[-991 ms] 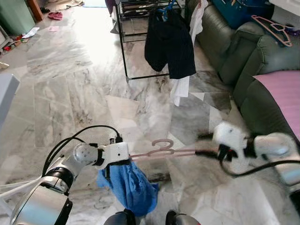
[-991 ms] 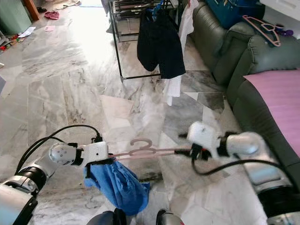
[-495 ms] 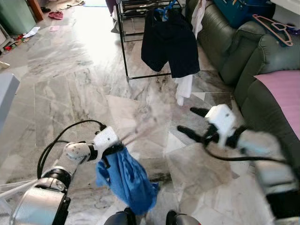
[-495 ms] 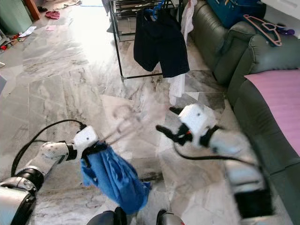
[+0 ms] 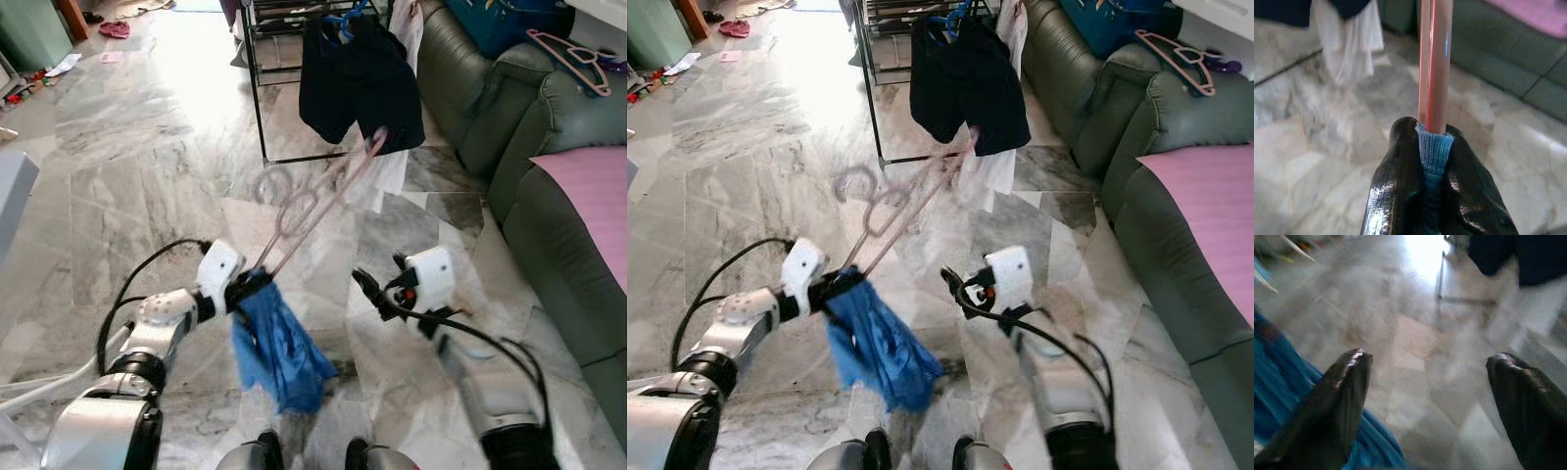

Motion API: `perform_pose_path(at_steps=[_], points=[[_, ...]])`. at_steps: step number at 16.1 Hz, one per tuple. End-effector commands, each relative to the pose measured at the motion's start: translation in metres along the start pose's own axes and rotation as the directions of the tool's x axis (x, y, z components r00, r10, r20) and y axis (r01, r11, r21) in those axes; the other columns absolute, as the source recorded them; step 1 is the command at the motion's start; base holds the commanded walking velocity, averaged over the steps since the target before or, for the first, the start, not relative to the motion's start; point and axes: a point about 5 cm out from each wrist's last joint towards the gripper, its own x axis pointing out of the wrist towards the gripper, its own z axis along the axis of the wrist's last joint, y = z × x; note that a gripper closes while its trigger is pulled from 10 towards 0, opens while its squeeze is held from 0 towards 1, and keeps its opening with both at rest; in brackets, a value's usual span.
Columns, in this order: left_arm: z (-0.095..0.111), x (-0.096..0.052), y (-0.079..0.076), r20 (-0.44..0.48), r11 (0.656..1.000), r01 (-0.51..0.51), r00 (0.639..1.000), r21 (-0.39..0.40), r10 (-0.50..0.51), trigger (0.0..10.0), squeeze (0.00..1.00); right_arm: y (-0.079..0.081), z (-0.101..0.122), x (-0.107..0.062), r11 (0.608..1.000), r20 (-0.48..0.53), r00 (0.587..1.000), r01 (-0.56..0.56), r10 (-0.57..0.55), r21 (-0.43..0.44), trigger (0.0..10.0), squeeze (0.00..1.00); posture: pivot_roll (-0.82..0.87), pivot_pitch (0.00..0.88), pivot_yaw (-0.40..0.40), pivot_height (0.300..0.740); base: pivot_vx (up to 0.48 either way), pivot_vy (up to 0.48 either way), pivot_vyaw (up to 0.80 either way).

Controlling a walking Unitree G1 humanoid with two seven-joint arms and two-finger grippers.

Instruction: Hang hanger

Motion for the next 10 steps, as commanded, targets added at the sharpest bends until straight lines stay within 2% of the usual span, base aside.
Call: perform_pose_path(at_steps=[1, 2, 3, 4, 5, 6, 7, 9, 10], points=[[0.01, 0.002, 0.0, 0.063, 1.0, 0.011, 0.998, 0.026, -0.013, 0.0, 0.0, 0.002, -0.014, 0.001, 0.995, -0.031, 0.994, 0.101, -0.101, -0.014, 10.0, 0.0, -0.19, 0.168, 0.017, 0.74, 0.0, 0.0, 0.0], [0.009, 0.004, -0.003, 0.087, 1.0, 0.011, 0.996, 0.015, -0.012, 0.0, 0.0, 0.007, -0.019, 0.001, 0.994, -0.015, 0.997, 0.072, -0.071, 0.078, 10.0, 0.0, -0.19, 0.168, 0.018, 0.74, 0.0, 0.0, 0.0], [0.008, 0.004, -0.006, 0.097, 1.0, 0.002, 0.995, 0.01, -0.003, 0.0, 0.0, 0.008, -0.022, 0.001, 0.992, -0.016, 0.997, 0.078, -0.076, 0.096, 10.0, 0.66, -0.19, 0.168, 0.018, 0.74, 0.0, 0.0, 0.0], [0.007, 0.005, -0.007, 0.109, 1.0, -0.018, 0.994, 0.004, 0.018, 0.0, 0.0, 0.007, -0.026, 0.001, 0.99, -0.029, 0.994, 0.105, -0.103, 0.095, 10.0, 0.66, -0.19, 0.171, 0.021, 0.74, 0.0, 0.0, 0.0], [0.003, 0.009, -0.014, 0.142, 0.996, -0.064, 0.987, -0.056, 0.072, 0.0, 0.0, 0.01, -0.037, 0.001, 0.989, -0.069, 0.991, 0.124, -0.118, 0.078, 10.0, 1.0, -0.19, 0.174, 0.019, 0.74, 0.0, 0.0, 0.0], [0.006, 0.012, -0.018, 0.172, 0.997, -0.057, 0.983, -0.053, 0.066, 0.0, 0.0, 0.011, -0.041, 0.0, 0.982, -0.073, 0.99, 0.129, -0.12, 0.139, 10.0, 1.0, -0.2, 0.176, 0.017, 0.74, 0.0, 0.0, 0.0], [0.017, 0.018, -0.019, 0.226, 0.997, -0.065, 0.971, -0.043, 0.073, 0.0, 0.0, 0.007, -0.046, -0.002, 0.954, -0.095, 0.984, 0.173, -0.154, 0.245, 10.0, 1.0, -0.2, 0.179, 0.012, 0.74, 0.0, 0.0, 0.0], [0.036, 0.025, -0.02, 0.301, 0.999, -0.027, 0.953, -0.028, 0.034, 0.0, 0.0, 0.006, -0.047, -0.001, 0.937, -0.097, 0.986, 0.163, -0.139, 0.311, 10.0, 1.0, -0.19, 0.182, 0.01, 0.74, 0.0, 0.0, 0.0], [0.045, 0.028, -0.023, 0.337, 1.0, 0.016, 0.941, -0.002, -0.015, 0.0, 0.0, 0.007, -0.046, 0.001, 0.934, -0.097, 0.988, 0.143, -0.118, 0.326, 10.0, 0.36, -0.19, 0.182, 0.01, 0.74, 0.0, 0.0, 0.0]])
